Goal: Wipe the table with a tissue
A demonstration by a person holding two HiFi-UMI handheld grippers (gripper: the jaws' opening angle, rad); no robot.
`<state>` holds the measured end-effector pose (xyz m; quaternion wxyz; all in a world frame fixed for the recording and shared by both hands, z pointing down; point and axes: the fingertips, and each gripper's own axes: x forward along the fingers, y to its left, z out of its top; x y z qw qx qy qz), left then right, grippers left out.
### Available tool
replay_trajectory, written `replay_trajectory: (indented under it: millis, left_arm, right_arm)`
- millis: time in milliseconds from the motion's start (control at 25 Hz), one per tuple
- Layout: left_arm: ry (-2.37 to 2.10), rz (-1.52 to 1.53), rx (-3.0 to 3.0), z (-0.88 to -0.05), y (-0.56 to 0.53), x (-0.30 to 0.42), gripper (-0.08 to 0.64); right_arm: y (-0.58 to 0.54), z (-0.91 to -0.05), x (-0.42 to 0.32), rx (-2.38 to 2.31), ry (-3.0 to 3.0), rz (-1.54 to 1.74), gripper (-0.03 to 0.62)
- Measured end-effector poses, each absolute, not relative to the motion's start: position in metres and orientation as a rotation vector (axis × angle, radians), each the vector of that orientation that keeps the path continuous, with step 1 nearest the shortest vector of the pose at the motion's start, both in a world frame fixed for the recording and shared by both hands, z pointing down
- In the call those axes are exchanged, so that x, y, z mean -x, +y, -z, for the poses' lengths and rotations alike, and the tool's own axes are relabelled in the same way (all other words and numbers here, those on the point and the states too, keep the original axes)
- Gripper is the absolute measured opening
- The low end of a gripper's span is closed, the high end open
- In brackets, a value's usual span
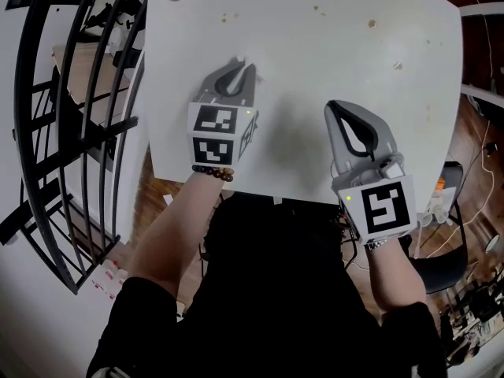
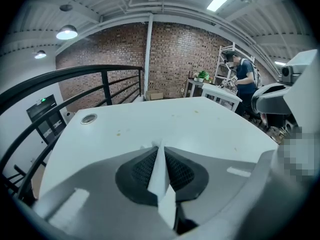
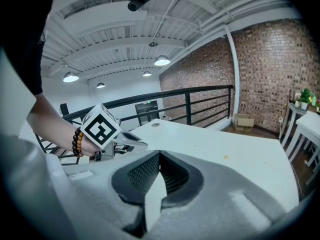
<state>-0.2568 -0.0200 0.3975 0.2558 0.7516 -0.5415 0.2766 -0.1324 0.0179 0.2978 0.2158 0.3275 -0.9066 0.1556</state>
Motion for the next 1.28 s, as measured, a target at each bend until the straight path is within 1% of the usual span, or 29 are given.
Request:
replay_trajectory:
  millis: [600,960,1280]
  left_arm:
    - [-1.507,-0.716,-2.077,-0.370,-0.038,0.280,0.026]
    - [-1.528,-0.740,-2.098,-0.351,-0.056,0.307,0.026]
    - [-1.533,-0.753,-2.102,-0.351,-0.078,0.325,0.026]
  right_arm:
    - [0.016,-0.281,0.146,-0.931,-2.535,-0.354,-0.008]
    - [0.011,-0.270,0.167,-0.945,-2.531,-0.370,-0.008]
    - [0.004,-0.274,0.183,-0.947,-2.533,-0.383,-0.008]
